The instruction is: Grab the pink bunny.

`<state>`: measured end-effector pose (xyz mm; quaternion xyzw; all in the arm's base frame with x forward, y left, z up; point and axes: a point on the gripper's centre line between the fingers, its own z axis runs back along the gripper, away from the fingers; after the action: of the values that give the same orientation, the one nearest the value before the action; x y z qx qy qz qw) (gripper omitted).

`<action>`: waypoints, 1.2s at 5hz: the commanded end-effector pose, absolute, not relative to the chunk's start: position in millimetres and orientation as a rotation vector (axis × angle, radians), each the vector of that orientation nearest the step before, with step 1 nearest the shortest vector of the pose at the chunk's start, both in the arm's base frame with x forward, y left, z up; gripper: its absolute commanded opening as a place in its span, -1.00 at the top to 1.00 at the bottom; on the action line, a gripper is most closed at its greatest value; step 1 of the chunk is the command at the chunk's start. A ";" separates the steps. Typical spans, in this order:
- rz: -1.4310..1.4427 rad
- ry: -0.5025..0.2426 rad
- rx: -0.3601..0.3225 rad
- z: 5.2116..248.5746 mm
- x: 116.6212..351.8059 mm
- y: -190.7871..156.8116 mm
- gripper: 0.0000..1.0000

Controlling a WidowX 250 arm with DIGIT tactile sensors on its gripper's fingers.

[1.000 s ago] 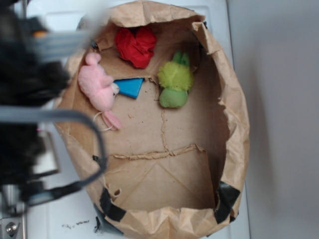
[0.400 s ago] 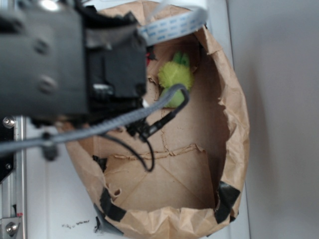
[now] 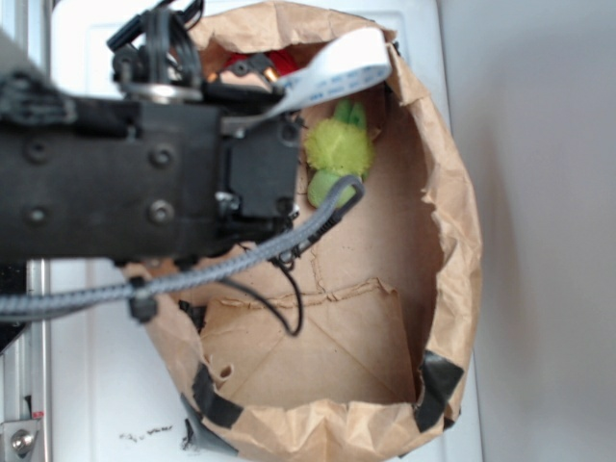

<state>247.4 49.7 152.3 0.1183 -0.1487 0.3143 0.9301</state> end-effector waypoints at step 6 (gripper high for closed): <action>0.311 -0.555 0.198 126.8 253.1 52.3 -1.00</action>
<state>246.7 42.6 111.2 0.0927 -0.2489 0.1396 0.9539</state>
